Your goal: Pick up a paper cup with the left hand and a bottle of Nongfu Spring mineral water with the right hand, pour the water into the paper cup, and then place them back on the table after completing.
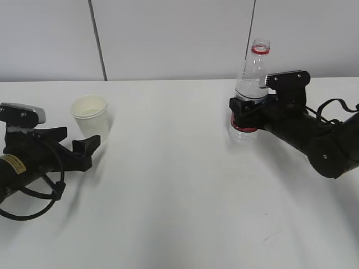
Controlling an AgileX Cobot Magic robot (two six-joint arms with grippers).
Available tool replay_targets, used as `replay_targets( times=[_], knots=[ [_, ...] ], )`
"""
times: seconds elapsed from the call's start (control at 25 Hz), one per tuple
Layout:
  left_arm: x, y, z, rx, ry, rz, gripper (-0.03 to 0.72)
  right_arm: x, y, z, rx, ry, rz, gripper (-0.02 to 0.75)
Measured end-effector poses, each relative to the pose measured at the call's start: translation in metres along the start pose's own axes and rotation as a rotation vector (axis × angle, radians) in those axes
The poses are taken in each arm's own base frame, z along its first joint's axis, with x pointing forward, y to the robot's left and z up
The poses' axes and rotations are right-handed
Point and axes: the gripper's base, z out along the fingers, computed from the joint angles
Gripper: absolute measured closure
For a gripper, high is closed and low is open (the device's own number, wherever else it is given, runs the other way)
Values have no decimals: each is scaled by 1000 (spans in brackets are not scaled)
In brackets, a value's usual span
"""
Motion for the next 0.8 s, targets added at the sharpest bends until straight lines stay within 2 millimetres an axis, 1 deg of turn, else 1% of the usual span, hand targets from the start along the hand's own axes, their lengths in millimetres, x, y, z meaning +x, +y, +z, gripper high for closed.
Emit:
replay_targets(
  times=[0.16,0.8],
  knots=[
    [0,0,0,0,-1,0,135,0,0,0,-3,0,-4,147],
    [0,0,0,-1,-3,-1,135,1,0,0,-1,16,-4,147]
  ],
)
